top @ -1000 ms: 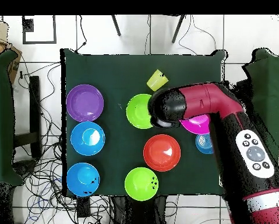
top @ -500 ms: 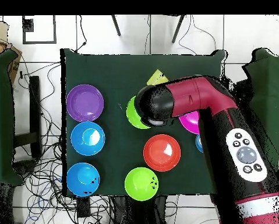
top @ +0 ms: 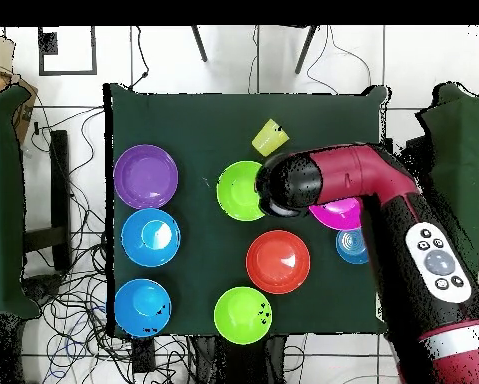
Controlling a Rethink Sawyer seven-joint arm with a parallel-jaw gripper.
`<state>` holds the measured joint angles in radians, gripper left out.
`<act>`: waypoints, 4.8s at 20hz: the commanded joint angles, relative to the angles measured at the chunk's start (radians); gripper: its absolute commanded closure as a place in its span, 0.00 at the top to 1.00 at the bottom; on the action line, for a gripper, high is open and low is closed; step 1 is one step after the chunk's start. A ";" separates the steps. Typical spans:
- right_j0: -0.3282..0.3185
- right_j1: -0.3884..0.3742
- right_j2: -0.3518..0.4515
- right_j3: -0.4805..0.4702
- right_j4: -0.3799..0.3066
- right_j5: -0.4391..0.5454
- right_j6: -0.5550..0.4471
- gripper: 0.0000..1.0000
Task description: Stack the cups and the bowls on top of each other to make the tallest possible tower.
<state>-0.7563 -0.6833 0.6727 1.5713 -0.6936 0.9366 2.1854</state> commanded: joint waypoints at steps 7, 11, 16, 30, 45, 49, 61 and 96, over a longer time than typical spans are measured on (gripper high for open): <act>-0.024 0.181 -0.029 -0.086 -0.039 0.013 -0.225 1.00; -0.013 0.192 -0.030 -0.106 -0.048 0.017 -0.215 1.00; -0.010 0.216 -0.032 -0.130 -0.043 0.037 -0.225 1.00; -0.020 0.216 -0.019 -0.176 -0.032 0.085 -0.282 1.00; 0.004 0.106 -0.030 -0.071 -0.023 0.055 -0.197 1.00; 0.000 0.094 -0.030 -0.053 -0.019 0.050 -0.195 1.00; -0.014 0.112 -0.031 -0.064 -0.039 0.047 -0.242 1.00; -0.019 0.200 -0.076 -0.147 -0.224 0.021 -0.312 1.00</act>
<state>-0.7961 -0.5397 0.6639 1.4470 -0.8352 0.9246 2.1521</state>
